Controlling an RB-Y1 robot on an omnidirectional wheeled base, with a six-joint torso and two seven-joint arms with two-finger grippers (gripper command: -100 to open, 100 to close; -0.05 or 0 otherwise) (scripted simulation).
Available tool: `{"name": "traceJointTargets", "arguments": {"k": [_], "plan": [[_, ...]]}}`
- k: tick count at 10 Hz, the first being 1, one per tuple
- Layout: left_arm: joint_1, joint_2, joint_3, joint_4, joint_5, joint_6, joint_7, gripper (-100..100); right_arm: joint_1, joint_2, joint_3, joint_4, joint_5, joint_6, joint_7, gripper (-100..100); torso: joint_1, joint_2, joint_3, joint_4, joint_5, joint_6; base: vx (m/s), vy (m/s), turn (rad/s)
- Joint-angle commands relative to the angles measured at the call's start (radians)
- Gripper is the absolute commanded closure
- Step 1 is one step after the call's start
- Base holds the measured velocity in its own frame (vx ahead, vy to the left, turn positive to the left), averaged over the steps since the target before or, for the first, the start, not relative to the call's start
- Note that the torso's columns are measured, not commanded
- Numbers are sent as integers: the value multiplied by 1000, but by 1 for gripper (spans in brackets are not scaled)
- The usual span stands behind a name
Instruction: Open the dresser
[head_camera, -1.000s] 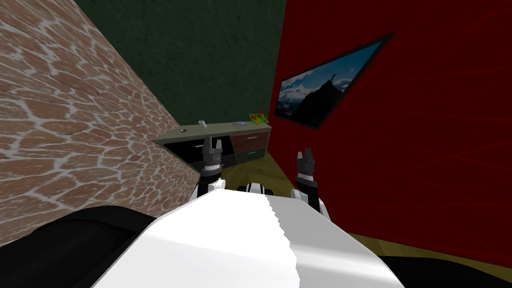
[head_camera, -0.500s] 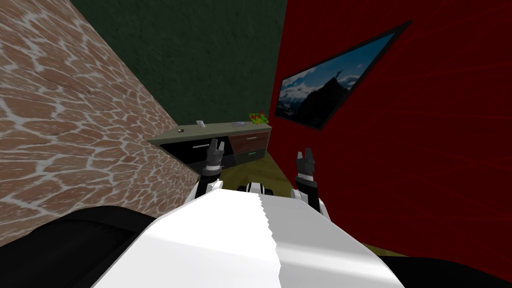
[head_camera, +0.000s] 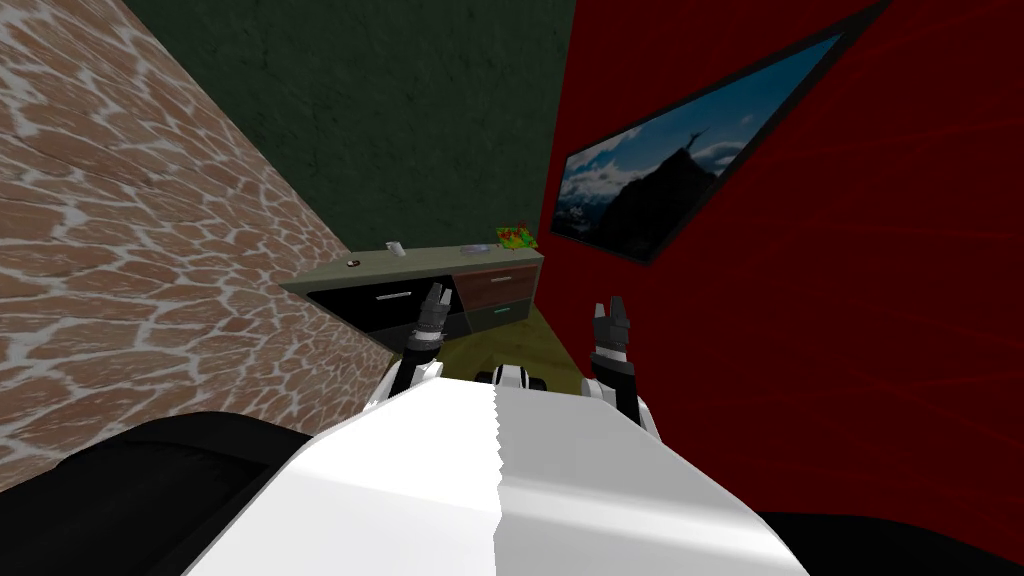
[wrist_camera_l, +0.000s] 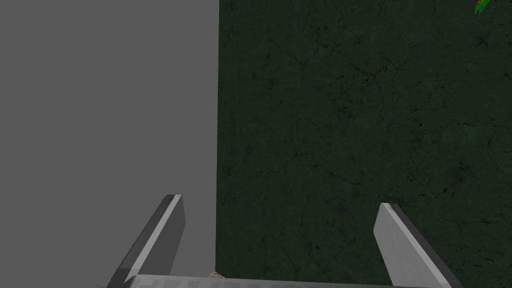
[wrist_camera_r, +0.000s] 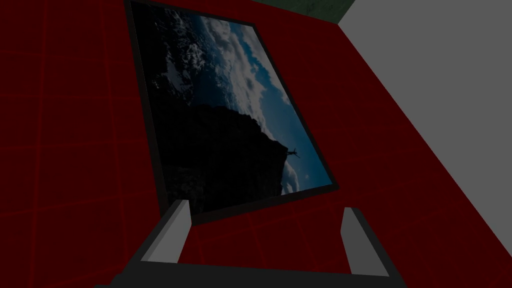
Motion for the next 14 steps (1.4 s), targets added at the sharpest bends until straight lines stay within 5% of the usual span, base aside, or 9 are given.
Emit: {"name": "traceJointTargets", "arguments": {"k": [1,14], "plan": [[-20,16,10,67,7,5,0,-100,0,0,0,0,0,0,0,0,2,0,0,0,0,0,141,-38,33],[-127,18,91,451,65,19,13,-100,0,0,0,0,0,0,0,0,-2,-1,-1,0,0,0,159,-82,43]]}}
